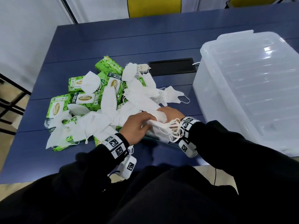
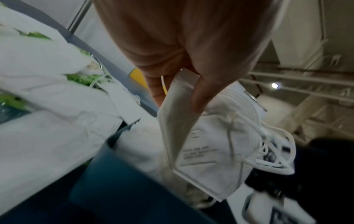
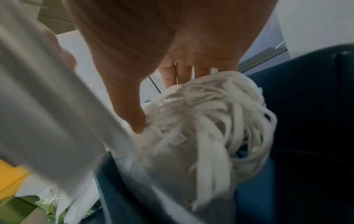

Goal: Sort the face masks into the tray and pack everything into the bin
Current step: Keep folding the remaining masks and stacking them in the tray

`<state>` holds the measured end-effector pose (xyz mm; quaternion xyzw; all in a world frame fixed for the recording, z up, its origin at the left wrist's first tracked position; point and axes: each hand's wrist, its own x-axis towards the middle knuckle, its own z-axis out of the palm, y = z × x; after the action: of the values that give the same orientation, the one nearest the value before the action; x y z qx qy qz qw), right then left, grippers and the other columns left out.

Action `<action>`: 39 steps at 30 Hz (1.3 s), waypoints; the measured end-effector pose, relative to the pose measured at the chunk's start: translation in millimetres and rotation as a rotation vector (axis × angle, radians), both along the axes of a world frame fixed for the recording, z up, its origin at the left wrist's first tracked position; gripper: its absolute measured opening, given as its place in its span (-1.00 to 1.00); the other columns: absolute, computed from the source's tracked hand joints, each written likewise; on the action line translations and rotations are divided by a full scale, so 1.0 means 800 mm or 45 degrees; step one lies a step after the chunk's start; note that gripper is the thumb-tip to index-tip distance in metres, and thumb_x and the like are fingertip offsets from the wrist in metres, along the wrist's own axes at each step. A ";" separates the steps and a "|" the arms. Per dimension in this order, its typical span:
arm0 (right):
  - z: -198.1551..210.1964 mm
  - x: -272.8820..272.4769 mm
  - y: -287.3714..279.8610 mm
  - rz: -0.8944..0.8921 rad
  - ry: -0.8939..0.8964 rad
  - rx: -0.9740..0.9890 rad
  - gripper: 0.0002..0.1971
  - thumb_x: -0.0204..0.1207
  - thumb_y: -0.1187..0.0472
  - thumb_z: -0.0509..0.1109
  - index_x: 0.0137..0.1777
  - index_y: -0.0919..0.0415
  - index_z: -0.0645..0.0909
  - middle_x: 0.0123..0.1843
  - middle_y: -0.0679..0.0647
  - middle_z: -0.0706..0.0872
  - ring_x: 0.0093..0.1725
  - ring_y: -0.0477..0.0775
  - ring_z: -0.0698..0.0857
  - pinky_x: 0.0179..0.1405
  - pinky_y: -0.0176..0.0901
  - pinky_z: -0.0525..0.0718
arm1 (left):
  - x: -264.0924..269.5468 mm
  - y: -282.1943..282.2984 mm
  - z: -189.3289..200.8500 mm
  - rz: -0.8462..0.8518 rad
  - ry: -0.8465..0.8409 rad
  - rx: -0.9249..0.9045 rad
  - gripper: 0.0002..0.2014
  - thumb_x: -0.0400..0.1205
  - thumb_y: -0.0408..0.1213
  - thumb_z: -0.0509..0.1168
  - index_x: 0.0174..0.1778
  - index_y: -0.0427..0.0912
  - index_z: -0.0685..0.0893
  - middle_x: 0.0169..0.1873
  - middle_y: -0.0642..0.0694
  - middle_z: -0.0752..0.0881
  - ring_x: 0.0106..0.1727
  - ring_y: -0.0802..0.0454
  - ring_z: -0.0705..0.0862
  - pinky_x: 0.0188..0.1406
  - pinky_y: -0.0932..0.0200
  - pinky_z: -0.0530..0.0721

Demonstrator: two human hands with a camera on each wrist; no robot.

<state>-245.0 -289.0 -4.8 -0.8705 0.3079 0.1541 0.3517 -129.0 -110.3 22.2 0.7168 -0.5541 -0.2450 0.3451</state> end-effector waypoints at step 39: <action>-0.063 -0.044 0.058 0.196 -0.097 -0.607 0.40 0.25 -0.75 0.10 0.79 0.28 -0.28 0.83 0.16 -0.06 0.80 0.18 -0.09 0.66 0.59 -0.14 | 0.012 0.026 -0.081 0.008 -0.551 -0.042 -0.69 0.63 0.01 0.28 0.12 0.03 0.87 0.01 0.00 0.76 0.00 -0.12 0.72 -0.07 -0.08 0.73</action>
<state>-280.3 -242.9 -55.2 -0.9549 0.2548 0.0706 0.1350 -119.5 -89.6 -42.5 0.7486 -0.6170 -0.0753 0.2306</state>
